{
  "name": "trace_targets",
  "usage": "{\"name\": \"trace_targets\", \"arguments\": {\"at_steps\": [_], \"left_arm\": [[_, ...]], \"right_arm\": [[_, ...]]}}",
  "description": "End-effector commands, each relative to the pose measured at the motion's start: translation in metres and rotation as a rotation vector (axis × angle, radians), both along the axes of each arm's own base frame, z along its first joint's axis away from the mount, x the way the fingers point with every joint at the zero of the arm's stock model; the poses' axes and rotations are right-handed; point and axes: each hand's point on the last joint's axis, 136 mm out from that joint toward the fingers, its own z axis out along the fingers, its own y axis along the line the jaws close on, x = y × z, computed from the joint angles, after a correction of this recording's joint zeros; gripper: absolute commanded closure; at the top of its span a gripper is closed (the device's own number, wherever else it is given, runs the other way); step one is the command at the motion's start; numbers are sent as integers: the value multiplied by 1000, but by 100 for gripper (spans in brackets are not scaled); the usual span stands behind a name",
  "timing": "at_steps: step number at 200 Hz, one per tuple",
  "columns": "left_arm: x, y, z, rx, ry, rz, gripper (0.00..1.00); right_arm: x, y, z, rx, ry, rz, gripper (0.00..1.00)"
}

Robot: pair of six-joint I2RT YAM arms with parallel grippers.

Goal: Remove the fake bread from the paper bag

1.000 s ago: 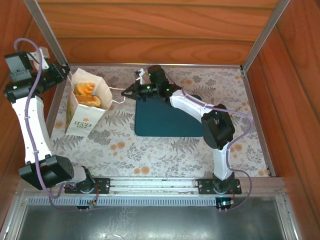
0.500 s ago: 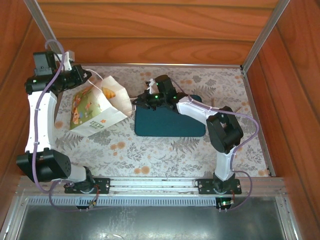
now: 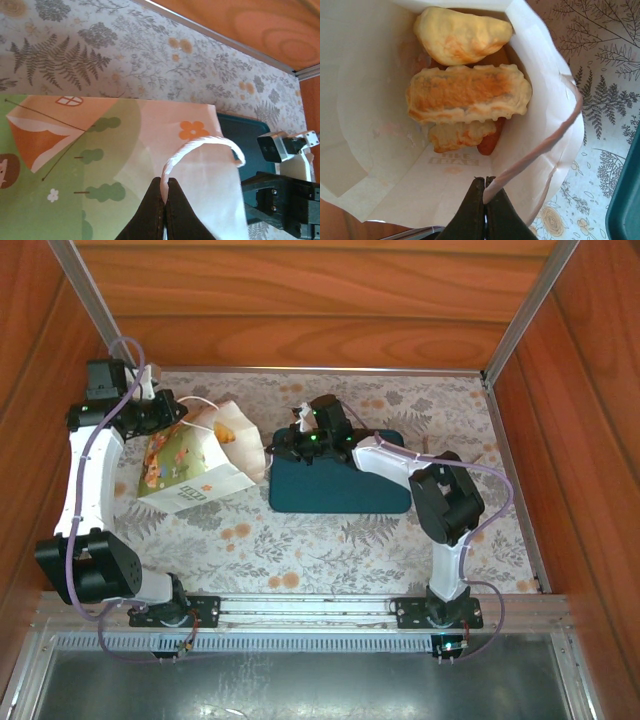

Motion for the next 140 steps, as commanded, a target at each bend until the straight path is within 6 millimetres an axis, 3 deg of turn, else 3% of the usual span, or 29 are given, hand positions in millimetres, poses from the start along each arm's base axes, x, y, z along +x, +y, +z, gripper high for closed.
{"name": "trace_targets", "arguments": {"at_steps": [1,55,99,140], "left_arm": [[-1,16,1,62,-33,25,100],[-2,19,-18,73,14,28,100],[-4,-4,-10,-51,22,-20,100],[-3,-8,-3,-119,-1,26,100]], "right_arm": [[-5,7,-10,8,30,21,100],[-5,8,-23,-7,58,17,100],[-6,4,-38,-36,77,7,98],[-11,-5,-66,-89,120,-13,97]]}}
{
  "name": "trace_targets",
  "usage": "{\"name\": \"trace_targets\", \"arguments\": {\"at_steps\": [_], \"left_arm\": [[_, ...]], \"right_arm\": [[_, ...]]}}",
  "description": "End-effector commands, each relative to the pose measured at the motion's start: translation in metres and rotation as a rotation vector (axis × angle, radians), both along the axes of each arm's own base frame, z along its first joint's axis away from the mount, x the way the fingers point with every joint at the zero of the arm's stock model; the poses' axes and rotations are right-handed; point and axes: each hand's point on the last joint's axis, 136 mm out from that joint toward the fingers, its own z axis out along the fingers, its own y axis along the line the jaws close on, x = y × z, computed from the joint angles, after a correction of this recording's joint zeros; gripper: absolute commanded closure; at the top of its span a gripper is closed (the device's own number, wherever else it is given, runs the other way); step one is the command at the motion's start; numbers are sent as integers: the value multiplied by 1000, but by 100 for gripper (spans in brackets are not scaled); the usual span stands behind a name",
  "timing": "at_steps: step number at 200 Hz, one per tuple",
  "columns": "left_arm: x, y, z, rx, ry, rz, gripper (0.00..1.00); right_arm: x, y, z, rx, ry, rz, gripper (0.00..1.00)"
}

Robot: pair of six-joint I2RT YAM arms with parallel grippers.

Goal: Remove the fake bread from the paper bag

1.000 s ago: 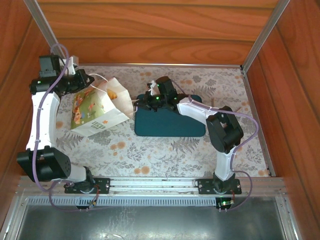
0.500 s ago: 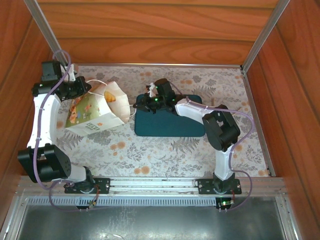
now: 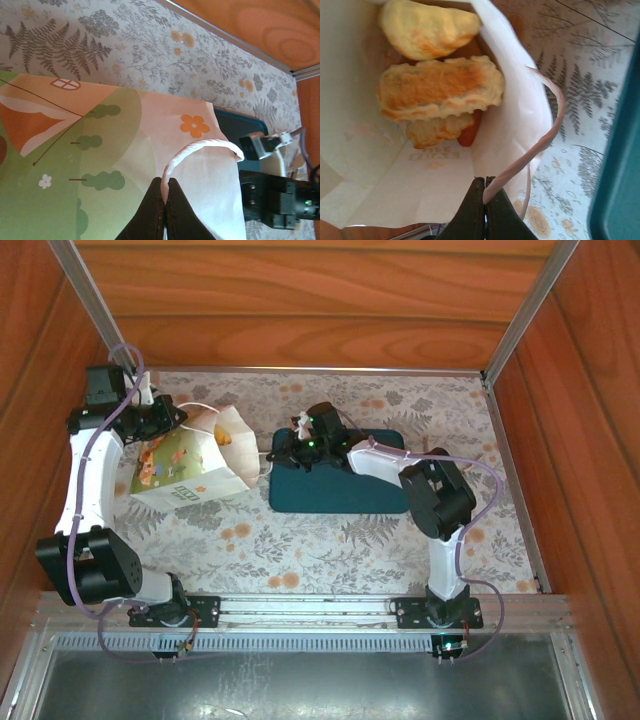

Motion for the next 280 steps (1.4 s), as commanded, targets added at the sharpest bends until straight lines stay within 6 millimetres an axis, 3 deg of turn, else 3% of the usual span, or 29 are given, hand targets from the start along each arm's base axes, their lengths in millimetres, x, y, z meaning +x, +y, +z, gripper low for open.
{"name": "trace_targets", "arguments": {"at_steps": [1,78,134,199,240,255,280], "left_arm": [[1,-8,10,-64,-35,16,100],[-1,-44,-5,-137,-21,-34,100],[3,-69,-6,-189,-48,-54,100],[3,-99,-21,-229,-21,-87,100],[4,-97,-19,-204,-40,-77,100],[3,-97,-18,-203,-42,-76,100],[2,-88,-12,-165,-79,-33,100]], "right_arm": [[-7,-6,-29,-52,50,-9,97],[-8,-22,-52,-125,67,-31,93],[-5,-31,-61,-154,72,-44,93],[1,-47,-67,-196,68,-67,94],[-1,-51,-69,-200,78,-59,92],[-4,-50,-65,-189,74,-49,86],[-6,-54,-51,-192,41,-39,66]]}}
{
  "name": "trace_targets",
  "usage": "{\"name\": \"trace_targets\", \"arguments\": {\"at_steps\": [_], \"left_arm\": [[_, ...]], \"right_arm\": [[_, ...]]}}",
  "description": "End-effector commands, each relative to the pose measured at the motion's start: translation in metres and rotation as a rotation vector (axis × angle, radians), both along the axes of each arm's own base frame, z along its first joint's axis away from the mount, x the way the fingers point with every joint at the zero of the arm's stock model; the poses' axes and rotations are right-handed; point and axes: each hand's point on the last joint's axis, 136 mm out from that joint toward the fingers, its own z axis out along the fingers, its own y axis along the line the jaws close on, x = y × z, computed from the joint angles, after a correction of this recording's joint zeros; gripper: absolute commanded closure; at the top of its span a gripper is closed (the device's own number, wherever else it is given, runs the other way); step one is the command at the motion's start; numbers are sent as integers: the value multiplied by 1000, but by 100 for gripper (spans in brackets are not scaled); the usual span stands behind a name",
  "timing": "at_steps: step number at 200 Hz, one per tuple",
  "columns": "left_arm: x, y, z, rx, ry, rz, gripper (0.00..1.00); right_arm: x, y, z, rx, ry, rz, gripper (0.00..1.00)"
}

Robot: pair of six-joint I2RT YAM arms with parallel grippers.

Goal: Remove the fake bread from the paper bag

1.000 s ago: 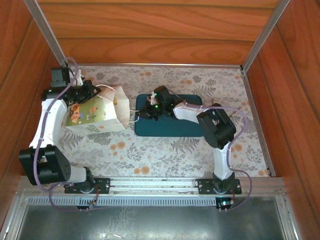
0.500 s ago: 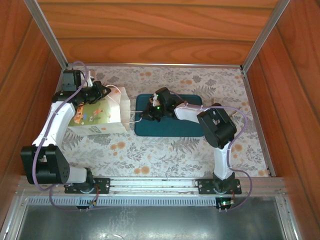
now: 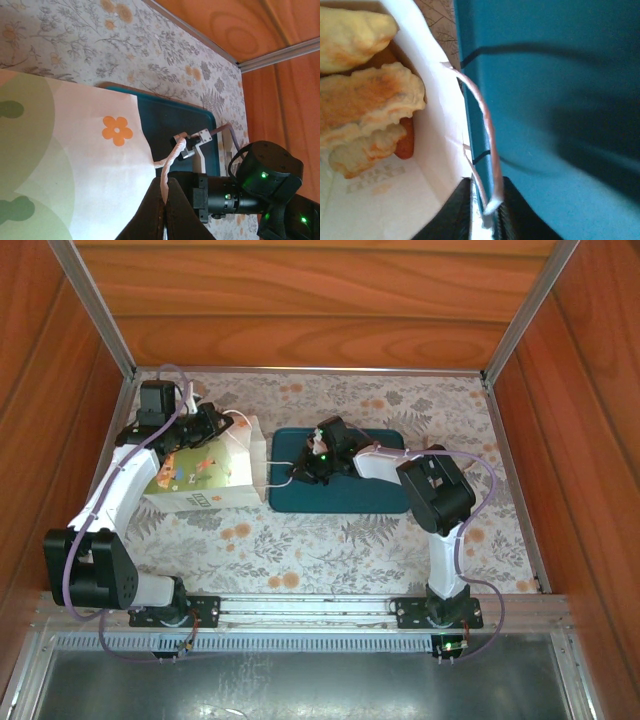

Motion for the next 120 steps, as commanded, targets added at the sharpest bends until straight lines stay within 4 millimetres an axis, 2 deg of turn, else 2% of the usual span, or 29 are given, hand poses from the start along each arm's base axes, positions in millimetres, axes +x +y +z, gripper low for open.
{"name": "trace_targets", "arguments": {"at_steps": [1,33,61,73,75,85,92,120], "left_arm": [[-1,8,13,31,-56,50,100],[-12,22,24,94,-101,89,100],[-20,32,24,120,-107,109,100],[-22,34,24,118,-103,110,100],[-23,34,23,118,-101,111,100],[-24,36,24,120,-102,112,100],[-25,38,24,125,-102,118,100],[-25,43,25,130,-110,131,100]], "right_arm": [[-7,-8,17,-5,-27,25,65],[-10,-37,31,-114,-94,-3,51],[-12,-71,47,-212,-176,-45,47],[-12,-95,50,-297,-200,-92,46],[-12,-102,59,-304,-223,-109,46],[-11,-121,66,-349,-253,-156,46],[-10,-142,70,-397,-261,-217,45],[-13,-209,77,-493,-234,-392,46]]}}
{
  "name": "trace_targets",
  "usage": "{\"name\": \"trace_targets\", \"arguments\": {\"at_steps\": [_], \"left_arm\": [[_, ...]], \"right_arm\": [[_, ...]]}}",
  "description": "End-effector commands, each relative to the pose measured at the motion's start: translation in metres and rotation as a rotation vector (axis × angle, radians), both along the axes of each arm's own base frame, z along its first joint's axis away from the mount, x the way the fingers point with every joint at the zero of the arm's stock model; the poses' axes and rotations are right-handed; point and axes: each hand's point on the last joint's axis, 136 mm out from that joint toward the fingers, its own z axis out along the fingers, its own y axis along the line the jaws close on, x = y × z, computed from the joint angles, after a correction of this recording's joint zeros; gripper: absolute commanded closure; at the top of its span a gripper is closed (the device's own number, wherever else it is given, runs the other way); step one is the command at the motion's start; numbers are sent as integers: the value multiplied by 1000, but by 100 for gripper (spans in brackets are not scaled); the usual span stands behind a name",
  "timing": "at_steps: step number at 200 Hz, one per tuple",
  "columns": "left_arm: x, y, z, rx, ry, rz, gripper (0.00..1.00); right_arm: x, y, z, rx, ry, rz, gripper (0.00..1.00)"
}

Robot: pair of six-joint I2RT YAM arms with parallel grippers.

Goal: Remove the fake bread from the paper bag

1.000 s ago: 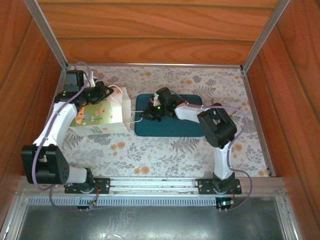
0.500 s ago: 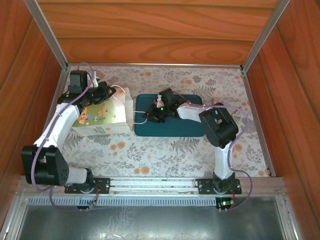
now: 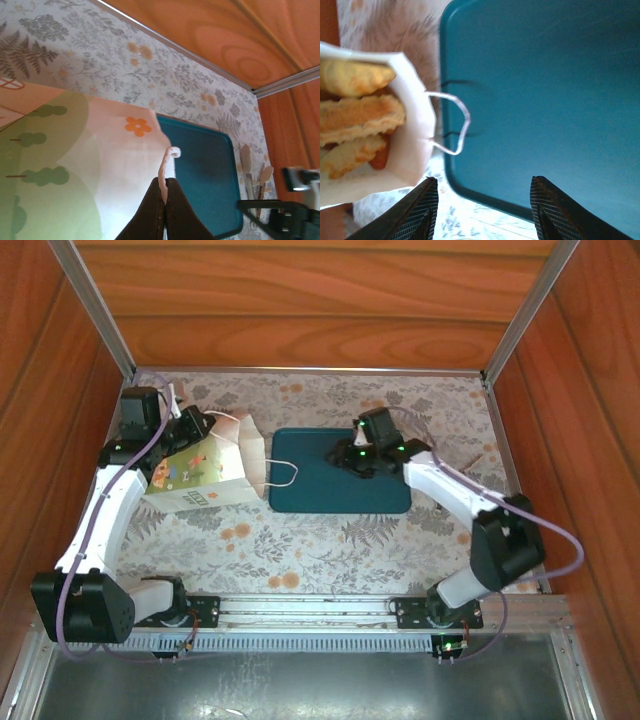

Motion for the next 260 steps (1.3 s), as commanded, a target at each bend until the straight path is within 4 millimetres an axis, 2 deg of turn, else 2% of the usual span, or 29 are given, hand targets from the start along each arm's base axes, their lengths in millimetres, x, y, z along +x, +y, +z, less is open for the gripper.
{"name": "trace_targets", "arguments": {"at_steps": [1,30,40,101,130,170,182,199,215,242,260], "left_arm": [[-4,8,0,24,-5,13,100],[-2,0,5,-5,-7,-29,100],[-2,-3,7,-19,-6,-49,100],[1,-13,14,-57,-14,-106,100],[0,-15,17,-62,-21,-113,100],[0,-14,16,-59,-27,-111,100],[0,-15,16,-57,-30,-115,100],[1,-14,16,-54,-37,-113,100],[3,-13,17,-49,-42,-107,100],[2,-12,18,-45,-49,-104,100],[1,-12,16,-42,-45,-101,100]], "right_arm": [[-8,-81,-15,-185,38,-206,46],[-18,-138,-11,-288,26,-320,46],[-24,-158,-9,-335,33,-367,41],[-48,-238,-12,-365,176,-541,37],[-60,-276,-27,-405,270,-606,25],[-48,-286,-50,-471,285,-489,19],[-42,-283,-57,-473,301,-429,19],[-34,-268,-65,-417,294,-314,16],[-24,-271,-73,-430,280,-311,14],[-21,-282,-86,-492,357,-299,14],[-17,-280,-95,-490,376,-247,13]]}}
